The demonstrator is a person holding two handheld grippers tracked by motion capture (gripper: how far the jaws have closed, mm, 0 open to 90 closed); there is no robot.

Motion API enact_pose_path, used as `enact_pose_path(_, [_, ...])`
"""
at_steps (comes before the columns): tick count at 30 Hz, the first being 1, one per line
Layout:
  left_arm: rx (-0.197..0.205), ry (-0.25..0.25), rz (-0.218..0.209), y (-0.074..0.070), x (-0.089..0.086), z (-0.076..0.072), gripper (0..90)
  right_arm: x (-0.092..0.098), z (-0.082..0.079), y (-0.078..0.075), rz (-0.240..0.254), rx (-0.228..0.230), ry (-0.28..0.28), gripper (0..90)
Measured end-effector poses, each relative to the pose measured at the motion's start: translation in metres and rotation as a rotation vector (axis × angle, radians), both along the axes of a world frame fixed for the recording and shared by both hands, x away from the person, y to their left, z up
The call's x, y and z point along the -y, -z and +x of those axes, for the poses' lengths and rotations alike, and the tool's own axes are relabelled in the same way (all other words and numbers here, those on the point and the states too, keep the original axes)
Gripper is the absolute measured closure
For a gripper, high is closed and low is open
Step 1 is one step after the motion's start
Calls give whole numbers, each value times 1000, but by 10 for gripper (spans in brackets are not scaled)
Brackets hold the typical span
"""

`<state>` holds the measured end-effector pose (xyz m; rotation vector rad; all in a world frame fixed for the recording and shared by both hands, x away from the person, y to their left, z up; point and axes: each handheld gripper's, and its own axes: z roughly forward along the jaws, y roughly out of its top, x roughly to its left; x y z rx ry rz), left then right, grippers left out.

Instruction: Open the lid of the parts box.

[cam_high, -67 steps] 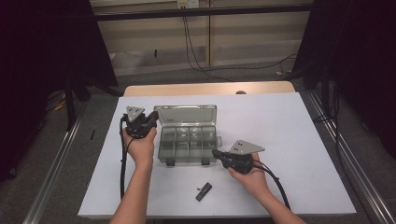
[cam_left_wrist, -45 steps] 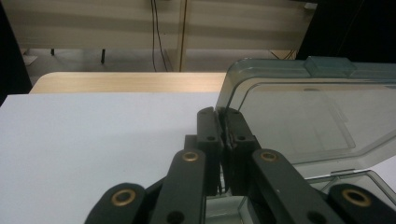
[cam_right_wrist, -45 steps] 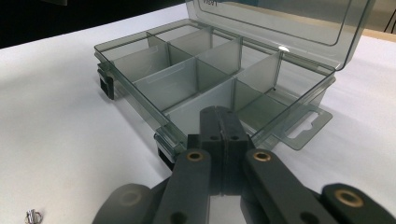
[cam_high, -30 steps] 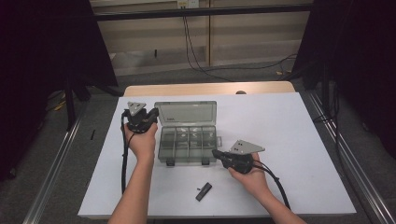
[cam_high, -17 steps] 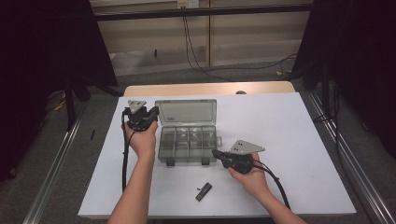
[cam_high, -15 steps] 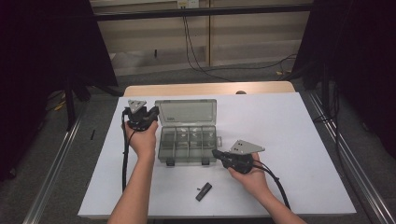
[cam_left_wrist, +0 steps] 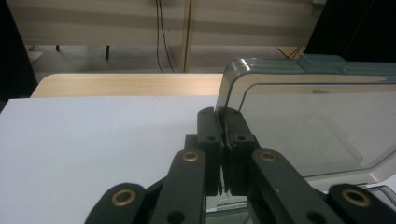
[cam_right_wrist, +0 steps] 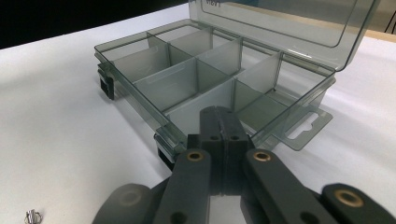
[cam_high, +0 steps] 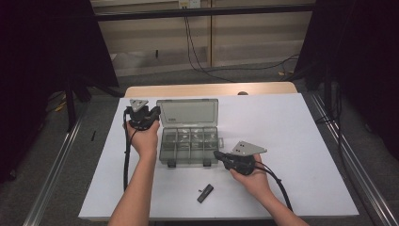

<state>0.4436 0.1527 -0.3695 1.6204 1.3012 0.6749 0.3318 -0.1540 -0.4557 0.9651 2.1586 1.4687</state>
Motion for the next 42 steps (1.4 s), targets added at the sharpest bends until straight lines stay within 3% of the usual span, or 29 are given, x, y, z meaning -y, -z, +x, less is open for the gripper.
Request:
enact_pose_path(34, [-7,-10,28,-1,3,11,875,0,0,0,1,3,-1,900])
enact_pose_path(42, [-7,-15,15,0,4,15,875,0,0,0,2,2,0,900])
